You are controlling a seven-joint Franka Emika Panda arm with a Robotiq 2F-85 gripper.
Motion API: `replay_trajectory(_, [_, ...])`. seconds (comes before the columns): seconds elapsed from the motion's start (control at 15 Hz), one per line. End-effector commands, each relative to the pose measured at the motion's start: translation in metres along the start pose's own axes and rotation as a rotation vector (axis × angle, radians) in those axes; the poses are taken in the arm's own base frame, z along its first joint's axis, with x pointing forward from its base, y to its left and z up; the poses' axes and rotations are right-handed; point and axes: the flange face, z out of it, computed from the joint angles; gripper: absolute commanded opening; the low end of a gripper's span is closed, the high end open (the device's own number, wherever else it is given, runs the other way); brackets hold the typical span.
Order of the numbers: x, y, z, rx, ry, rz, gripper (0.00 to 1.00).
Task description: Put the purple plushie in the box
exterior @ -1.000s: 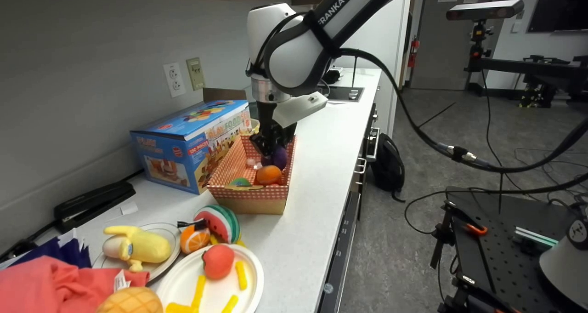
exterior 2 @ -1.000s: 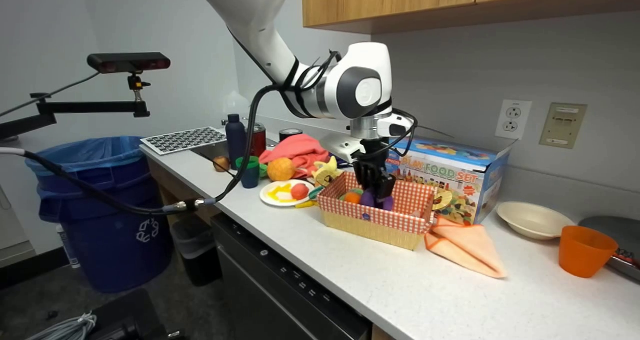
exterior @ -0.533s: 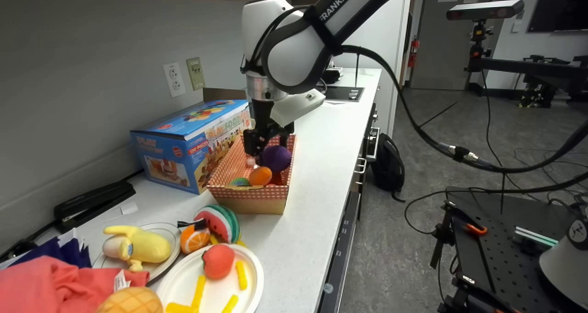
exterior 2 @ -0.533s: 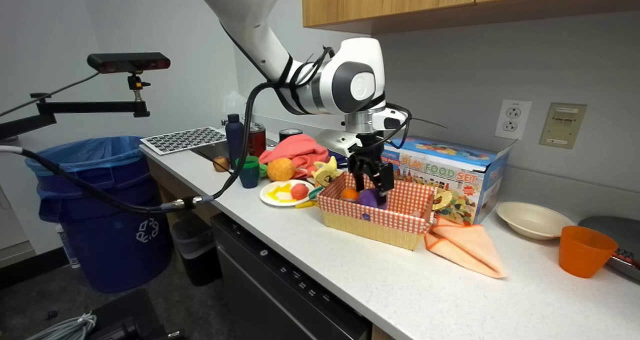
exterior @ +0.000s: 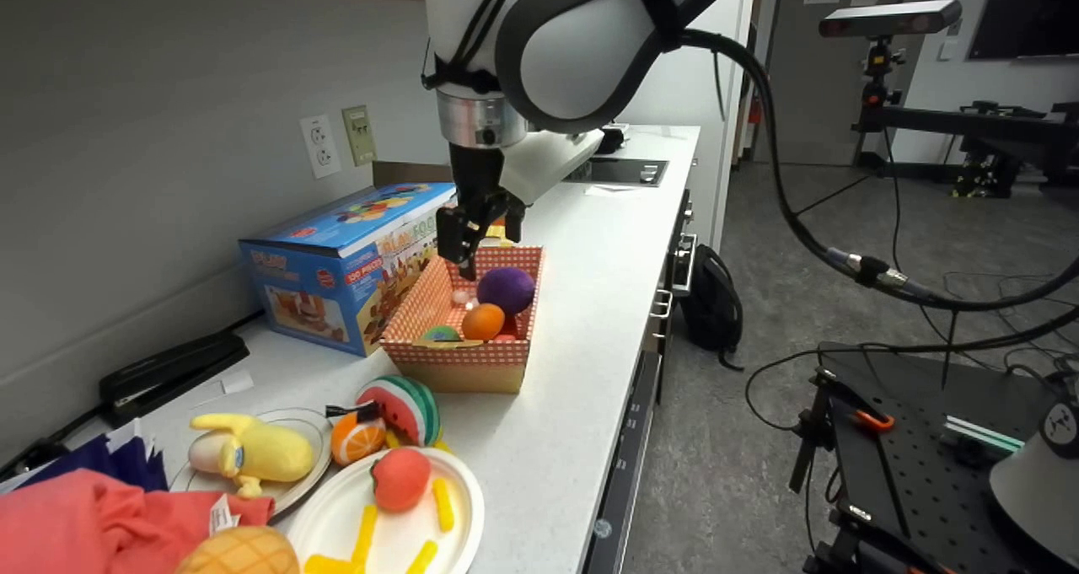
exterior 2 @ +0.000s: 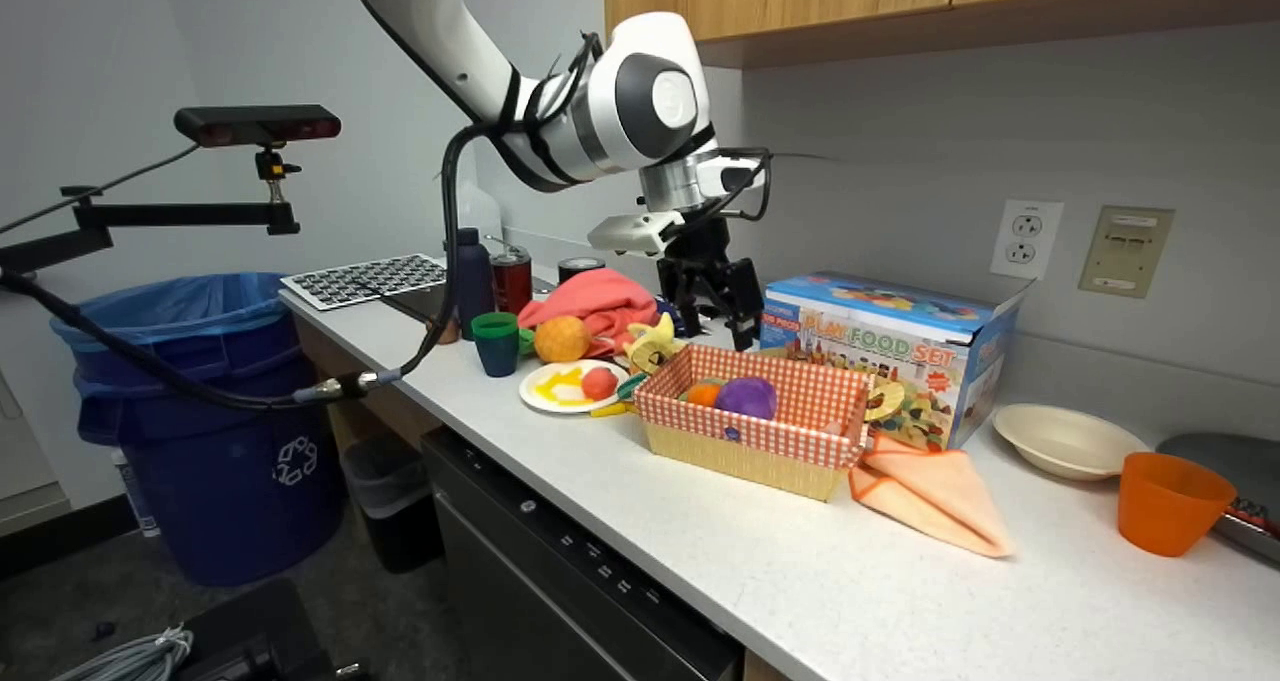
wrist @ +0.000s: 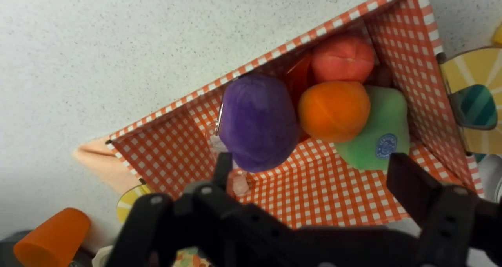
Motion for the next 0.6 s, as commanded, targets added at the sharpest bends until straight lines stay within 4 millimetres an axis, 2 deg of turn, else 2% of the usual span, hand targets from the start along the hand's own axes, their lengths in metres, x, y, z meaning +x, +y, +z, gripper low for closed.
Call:
replay_trajectory(0.0, [-0.022,-0.004,-0.034,-0.045,0.029,-0.014,1.00])
replay_trajectory(0.27, [-0.041,-0.012,-0.058,-0.076,0.025,-0.045,1.00])
replay_trajectory(0.33, [-0.026,-0.012,-0.044,-0.050,0.021,-0.041,1.00])
replay_trajectory(0.53, [-0.028,-0.014,-0.045,-0.051,0.018,-0.045,1.00])
